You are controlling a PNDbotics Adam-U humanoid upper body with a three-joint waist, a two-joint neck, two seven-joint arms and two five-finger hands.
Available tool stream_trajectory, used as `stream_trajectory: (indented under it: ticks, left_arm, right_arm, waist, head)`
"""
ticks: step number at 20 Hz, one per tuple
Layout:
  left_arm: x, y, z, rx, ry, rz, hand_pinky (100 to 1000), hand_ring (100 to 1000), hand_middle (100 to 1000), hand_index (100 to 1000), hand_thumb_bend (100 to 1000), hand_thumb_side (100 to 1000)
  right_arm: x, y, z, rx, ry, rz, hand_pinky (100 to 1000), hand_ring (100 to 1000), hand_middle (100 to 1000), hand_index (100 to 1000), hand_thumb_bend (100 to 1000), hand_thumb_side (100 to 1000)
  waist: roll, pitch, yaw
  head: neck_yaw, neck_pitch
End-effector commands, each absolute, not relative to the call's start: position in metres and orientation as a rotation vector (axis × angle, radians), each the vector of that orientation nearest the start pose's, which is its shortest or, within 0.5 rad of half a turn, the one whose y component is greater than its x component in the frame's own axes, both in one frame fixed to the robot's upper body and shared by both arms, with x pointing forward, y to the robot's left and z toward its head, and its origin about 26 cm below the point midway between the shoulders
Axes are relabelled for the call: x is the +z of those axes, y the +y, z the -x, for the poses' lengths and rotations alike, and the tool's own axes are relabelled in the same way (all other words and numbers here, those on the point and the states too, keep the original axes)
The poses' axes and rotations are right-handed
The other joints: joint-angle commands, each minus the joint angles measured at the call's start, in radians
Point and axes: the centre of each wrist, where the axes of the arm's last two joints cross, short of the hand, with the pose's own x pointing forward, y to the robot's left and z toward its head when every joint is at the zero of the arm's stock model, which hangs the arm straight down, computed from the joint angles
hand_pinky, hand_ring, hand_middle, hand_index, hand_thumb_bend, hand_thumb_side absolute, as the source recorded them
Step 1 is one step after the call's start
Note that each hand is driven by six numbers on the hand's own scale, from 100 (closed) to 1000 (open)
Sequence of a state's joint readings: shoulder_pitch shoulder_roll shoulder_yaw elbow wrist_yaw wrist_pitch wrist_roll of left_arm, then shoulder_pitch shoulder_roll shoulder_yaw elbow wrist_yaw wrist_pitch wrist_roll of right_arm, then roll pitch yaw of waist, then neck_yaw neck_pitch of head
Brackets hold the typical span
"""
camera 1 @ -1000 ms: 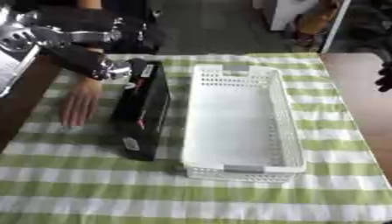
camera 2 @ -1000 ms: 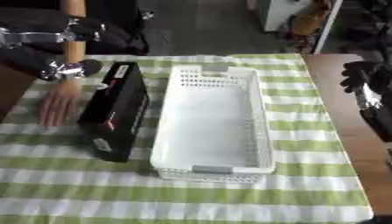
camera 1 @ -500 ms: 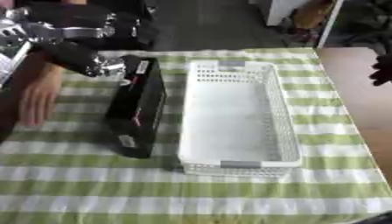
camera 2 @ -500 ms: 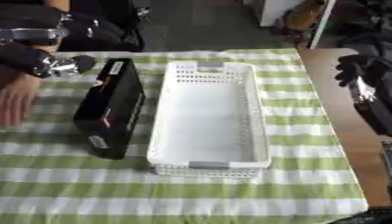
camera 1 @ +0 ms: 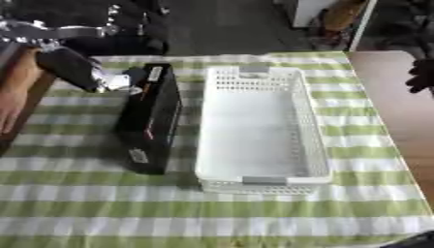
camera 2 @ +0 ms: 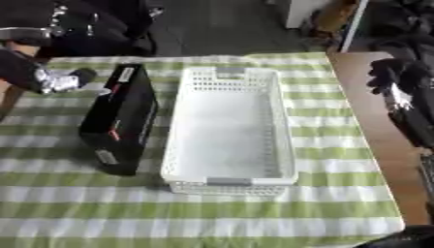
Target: Pick up objects on the table and place them in the box.
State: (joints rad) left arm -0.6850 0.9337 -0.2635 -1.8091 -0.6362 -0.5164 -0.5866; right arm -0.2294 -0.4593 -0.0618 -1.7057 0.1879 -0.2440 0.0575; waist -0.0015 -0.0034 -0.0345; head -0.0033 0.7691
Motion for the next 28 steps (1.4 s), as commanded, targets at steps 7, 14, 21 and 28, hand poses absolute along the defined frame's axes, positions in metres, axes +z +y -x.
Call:
stream_trajectory:
  ticks: [7,14,21,28]
  left_arm:
    - [0.333,0.279,-0.299,2.272,1.186,1.289,963,981,929,1000,1000,647]
    - [0.319,0.285,-0.31,2.16,1.091,1.31,939,968,914,1000,1000,672]
    - [0.312,0.29,-0.317,2.155,1.126,1.261,952,958,930,1000,1000,897]
    - [0.318,0.28,-0.298,2.078,0.88,1.449,1000,1000,962,1000,1000,650]
  right_arm:
    - [0.144,-0.344,-0.321,0.67,-2.096,0.52,510,555,586,726,241,778]
    - [0.142,-0.344,-0.322,0.678,-2.09,0.511,510,554,585,726,243,776]
    - [0.141,-0.345,-0.322,0.686,-2.084,0.505,510,552,581,725,245,776]
    - [0.141,-0.345,-0.322,0.693,-2.082,0.502,511,552,580,725,248,776]
  waist:
    - [0.005,-0.013,0.007]
    - [0.005,-0.013,0.005]
    - [0.006,-0.012,0.004]
    - [0.006,-0.012,0.003]
  head:
    - [-0.015,0.0]
    - [-0.01,-0.006]
    - [-0.006,-0.006]
    - [-0.009,-0.012]
